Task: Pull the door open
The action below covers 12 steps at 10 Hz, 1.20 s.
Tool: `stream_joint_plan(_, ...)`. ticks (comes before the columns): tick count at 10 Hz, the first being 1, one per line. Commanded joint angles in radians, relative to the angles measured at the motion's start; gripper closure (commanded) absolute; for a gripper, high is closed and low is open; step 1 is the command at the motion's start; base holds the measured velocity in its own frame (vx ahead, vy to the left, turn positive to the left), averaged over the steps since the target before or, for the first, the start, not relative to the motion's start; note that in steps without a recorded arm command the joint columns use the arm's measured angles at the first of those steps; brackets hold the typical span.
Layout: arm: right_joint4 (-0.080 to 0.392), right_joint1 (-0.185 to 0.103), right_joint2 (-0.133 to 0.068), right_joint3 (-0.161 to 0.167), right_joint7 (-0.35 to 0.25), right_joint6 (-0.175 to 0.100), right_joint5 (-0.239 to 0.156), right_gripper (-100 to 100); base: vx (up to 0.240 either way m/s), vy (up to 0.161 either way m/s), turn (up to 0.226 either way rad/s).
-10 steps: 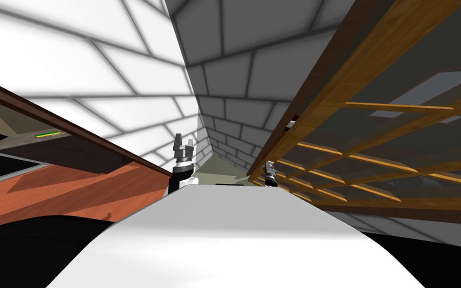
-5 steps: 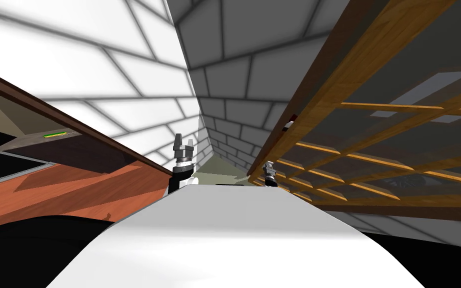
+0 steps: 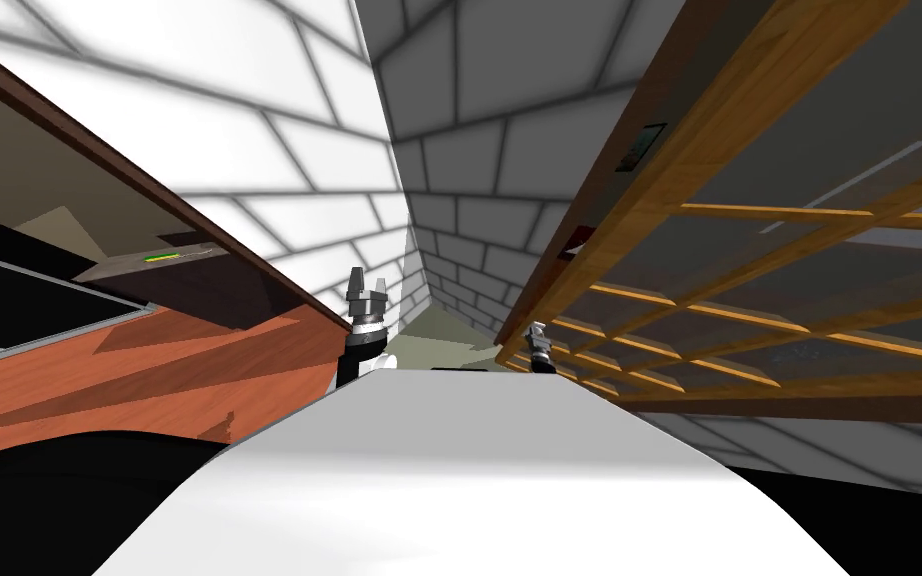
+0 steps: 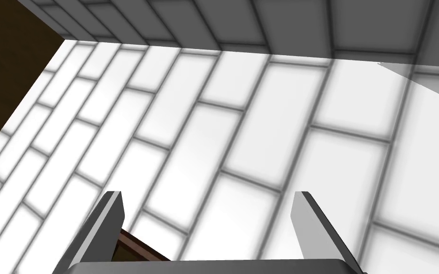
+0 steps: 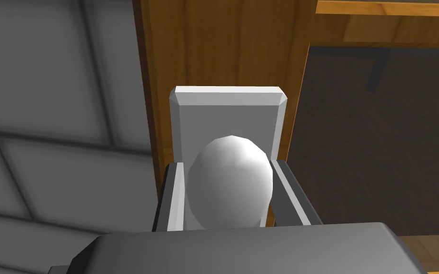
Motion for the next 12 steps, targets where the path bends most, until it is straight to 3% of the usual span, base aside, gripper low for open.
stream_joint_plan(1,-0.001,0.003,-0.014,0.028,-0.031,-0.01,0.014,100,-0.211,-0.036,0.109)
stream_joint_plan(4,-0.014,0.014,-0.034,0.062,-0.064,-0.015,0.03,100,-0.247,-0.029,0.093)
stream_joint_plan(5,-0.009,0.011,-0.028,0.057,-0.056,-0.011,0.027,100,-0.097,-0.002,0.026)
stream_joint_plan(12,-0.039,0.062,-0.1,0.16,-0.155,-0.068,0.078,100,-0.223,-0.024,0.082)
